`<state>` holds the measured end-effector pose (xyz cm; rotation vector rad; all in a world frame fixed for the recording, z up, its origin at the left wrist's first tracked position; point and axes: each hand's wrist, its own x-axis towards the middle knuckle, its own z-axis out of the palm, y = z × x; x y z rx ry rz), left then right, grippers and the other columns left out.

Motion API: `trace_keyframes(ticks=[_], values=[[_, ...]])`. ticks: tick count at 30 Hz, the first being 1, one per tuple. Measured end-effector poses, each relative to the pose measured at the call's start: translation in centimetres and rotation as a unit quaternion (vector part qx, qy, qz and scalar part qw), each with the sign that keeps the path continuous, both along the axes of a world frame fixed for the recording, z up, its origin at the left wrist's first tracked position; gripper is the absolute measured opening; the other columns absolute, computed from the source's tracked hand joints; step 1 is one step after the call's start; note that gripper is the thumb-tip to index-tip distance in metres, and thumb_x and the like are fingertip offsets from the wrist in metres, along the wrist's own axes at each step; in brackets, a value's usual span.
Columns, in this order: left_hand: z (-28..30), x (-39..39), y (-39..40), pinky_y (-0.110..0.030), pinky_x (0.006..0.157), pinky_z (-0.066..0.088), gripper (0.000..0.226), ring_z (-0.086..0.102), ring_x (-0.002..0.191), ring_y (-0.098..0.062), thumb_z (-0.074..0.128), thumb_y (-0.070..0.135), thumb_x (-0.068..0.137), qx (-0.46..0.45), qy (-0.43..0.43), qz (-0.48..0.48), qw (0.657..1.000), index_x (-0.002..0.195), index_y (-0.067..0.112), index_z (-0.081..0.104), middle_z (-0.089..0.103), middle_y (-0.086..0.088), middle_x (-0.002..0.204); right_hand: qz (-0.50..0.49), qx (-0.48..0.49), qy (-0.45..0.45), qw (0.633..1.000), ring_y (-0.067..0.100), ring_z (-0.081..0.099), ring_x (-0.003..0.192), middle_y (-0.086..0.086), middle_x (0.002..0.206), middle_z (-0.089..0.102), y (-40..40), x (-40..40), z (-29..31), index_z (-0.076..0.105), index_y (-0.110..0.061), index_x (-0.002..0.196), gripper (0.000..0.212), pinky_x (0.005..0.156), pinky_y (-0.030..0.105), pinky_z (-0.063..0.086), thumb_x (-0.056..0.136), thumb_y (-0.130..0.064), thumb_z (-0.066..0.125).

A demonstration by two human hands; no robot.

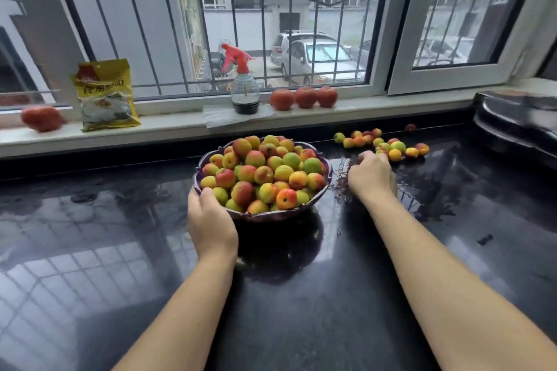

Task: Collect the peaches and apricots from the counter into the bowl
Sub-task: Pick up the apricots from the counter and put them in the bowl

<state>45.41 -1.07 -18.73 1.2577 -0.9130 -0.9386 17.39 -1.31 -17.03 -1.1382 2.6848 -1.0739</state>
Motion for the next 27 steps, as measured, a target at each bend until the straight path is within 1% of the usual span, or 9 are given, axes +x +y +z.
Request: trace_keyframes(ticks=[3, 5, 10, 13, 18, 21, 23, 25, 27], values=[[0.0, -0.3, 0.0, -0.032, 0.081, 0.040, 0.034, 0.056, 0.097, -0.001, 0.034, 0.036, 0.103, -0.006, -0.014, 0.001, 1.000, 0.119, 0.034, 0.063, 0.064, 0.019, 0.103, 0.029, 0.154, 0.101, 0.982, 0.043, 0.049, 0.130, 0.006, 0.168, 0.007, -0.8, -2.7, -0.3, 0.032, -0.021, 0.152, 0.060, 0.102, 0.046, 0.042, 0.094, -0.017, 0.046], [-0.1, -0.2, 0.0, -0.033, 0.083, 0.039, 0.034, 0.057, 0.097, -0.004, 0.034, 0.033, 0.105, -0.007, -0.021, 0.003, 1.000, 0.122, 0.032, 0.063, 0.063, 0.019, 0.104, 0.040, 0.196, 0.125, 0.972, 0.043, 0.047, 0.132, 0.007, 0.169, 0.000, -1.3, -4.3, -0.3, 0.022, -0.023, 0.157, 0.064, 0.104, 0.047, 0.041, 0.097, -0.017, 0.043], [-0.1, -0.1, -0.2, -0.033, 0.083, 0.040, 0.035, 0.056, 0.099, -0.001, 0.033, 0.033, 0.105, -0.012, -0.030, 0.008, 0.999, 0.125, 0.030, 0.063, 0.063, 0.019, 0.106, 0.053, 0.075, 0.229, 0.969, 0.049, 0.061, 0.102, 0.018, 0.138, 0.048, -0.9, -4.1, -1.5, 0.057, -0.009, 0.120, 0.029, 0.079, 0.048, 0.049, 0.095, -0.018, 0.046], [-0.3, -0.1, -0.4, -0.024, 0.076, 0.039, 0.035, 0.056, 0.099, -0.003, 0.033, 0.034, 0.106, -0.008, -0.031, 0.010, 0.999, 0.126, 0.030, 0.062, 0.062, 0.019, 0.106, 0.038, 0.021, 0.252, 0.967, 0.049, 0.062, 0.086, 0.020, 0.126, 0.047, -0.4, -3.4, -1.6, 0.059, -0.010, 0.111, 0.025, 0.066, 0.043, 0.041, 0.092, -0.023, 0.049], [-0.2, -0.1, -0.1, -0.035, 0.085, 0.039, 0.037, 0.058, 0.100, -0.015, 0.033, 0.034, 0.106, -0.006, -0.040, 0.001, 0.999, 0.128, 0.028, 0.062, 0.063, 0.017, 0.105, 0.080, 0.149, 0.154, 0.974, 0.044, 0.057, 0.112, 0.017, 0.129, 0.052, -0.2, -2.7, -1.1, 0.060, -0.018, 0.127, 0.040, 0.091, 0.046, 0.047, 0.100, -0.042, 0.045], [-0.1, 0.1, 0.0, -0.036, 0.089, 0.036, 0.037, 0.056, 0.106, -0.021, 0.034, 0.033, 0.106, -0.010, -0.046, 0.002, 0.999, 0.131, 0.028, 0.061, 0.064, 0.009, 0.107, 0.101, 0.033, 0.110, 0.988, 0.033, 0.061, 0.108, 0.010, 0.117, 0.065, 0.1, -1.3, 0.1, 0.067, -0.017, 0.118, 0.031, 0.090, 0.040, 0.049, 0.095, -0.037, 0.061], [-0.1, 0.0, 0.0, -0.037, 0.090, 0.038, 0.038, 0.057, 0.107, -0.021, 0.033, 0.034, 0.106, -0.012, -0.045, -0.001, 0.999, 0.131, 0.028, 0.061, 0.065, 0.007, 0.111, 0.125, -0.106, -0.026, 0.986, 0.022, 0.065, 0.102, 0.002, 0.110, 0.071, 0.3, -0.1, 1.8, 0.069, -0.020, 0.115, 0.028, 0.090, 0.035, 0.052, 0.091, -0.034, 0.067], [0.0, 0.0, 0.0, -0.037, 0.090, 0.040, 0.038, 0.058, 0.108, -0.021, 0.034, 0.033, 0.106, -0.014, -0.042, -0.003, 0.999, 0.131, 0.027, 0.061, 0.066, 0.007, 0.111, 0.200, -0.204, -0.194, 0.939, 0.012, 0.069, 0.097, -0.001, 0.108, 0.072, 0.7, 1.5, 3.5, 0.069, -0.025, 0.113, 0.025, 0.083, 0.029, 0.056, 0.089, -0.031, 0.070], [-0.1, 0.1, 0.0, -0.036, 0.090, 0.039, 0.038, 0.058, 0.108, -0.021, 0.035, 0.032, 0.106, -0.016, -0.038, -0.004, 0.999, 0.132, 0.025, 0.062, 0.066, 0.006, 0.112, 0.271, -0.218, -0.250, 0.904, 0.007, 0.071, 0.095, -0.004, 0.108, 0.072, 0.7, 3.2, 4.5, 0.065, -0.030, 0.109, 0.023, 0.073, 0.019, 0.056, 0.088, -0.030, 0.074]])
